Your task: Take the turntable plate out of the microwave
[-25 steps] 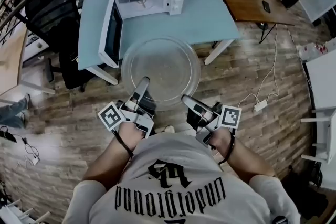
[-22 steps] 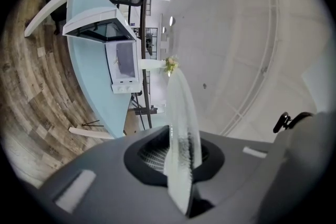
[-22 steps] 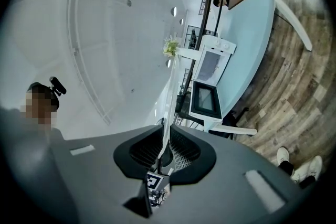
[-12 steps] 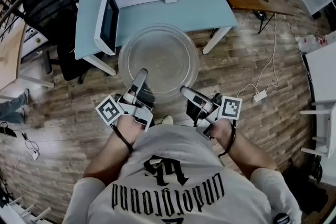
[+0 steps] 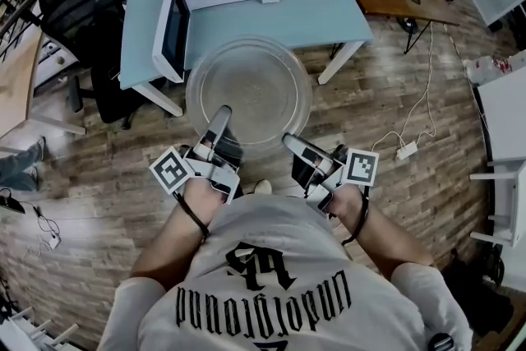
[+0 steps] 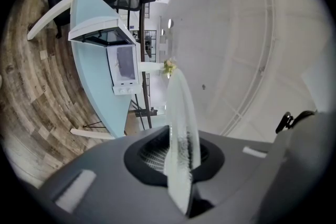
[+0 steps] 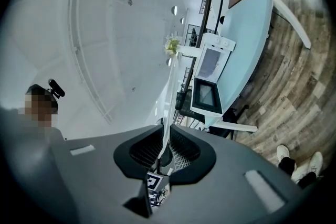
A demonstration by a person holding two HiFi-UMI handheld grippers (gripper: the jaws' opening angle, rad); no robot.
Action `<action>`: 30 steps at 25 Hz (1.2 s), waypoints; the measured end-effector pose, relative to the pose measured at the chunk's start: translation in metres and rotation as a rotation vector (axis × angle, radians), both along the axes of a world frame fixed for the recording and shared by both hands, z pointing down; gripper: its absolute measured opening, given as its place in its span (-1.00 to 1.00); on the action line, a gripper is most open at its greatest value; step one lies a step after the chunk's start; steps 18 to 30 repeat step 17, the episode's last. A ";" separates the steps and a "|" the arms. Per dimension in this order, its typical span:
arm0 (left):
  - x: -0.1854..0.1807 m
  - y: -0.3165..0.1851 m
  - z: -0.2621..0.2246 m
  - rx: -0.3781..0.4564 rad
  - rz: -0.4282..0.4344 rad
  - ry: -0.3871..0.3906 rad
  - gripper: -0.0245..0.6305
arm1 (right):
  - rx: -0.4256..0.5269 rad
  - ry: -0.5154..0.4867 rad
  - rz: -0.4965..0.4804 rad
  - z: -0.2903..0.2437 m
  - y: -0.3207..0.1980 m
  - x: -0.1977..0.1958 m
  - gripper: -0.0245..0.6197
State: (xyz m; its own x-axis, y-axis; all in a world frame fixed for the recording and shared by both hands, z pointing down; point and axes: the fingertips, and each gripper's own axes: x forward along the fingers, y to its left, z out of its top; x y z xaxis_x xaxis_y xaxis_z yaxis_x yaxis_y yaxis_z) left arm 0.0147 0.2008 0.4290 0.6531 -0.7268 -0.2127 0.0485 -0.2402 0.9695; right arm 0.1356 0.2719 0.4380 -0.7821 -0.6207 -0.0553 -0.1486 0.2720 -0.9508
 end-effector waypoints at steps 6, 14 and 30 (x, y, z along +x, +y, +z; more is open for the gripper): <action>-0.010 0.000 0.000 0.002 -0.003 0.006 -0.69 | 0.003 0.005 -0.005 -0.001 0.000 -0.009 -0.80; -0.023 -0.010 0.004 -0.012 -0.013 0.012 -0.69 | -0.007 0.007 -0.012 0.000 -0.011 -0.022 -0.80; -0.026 -0.015 0.003 -0.006 -0.012 0.013 -0.69 | -0.002 0.008 -0.018 0.001 -0.016 -0.026 -0.80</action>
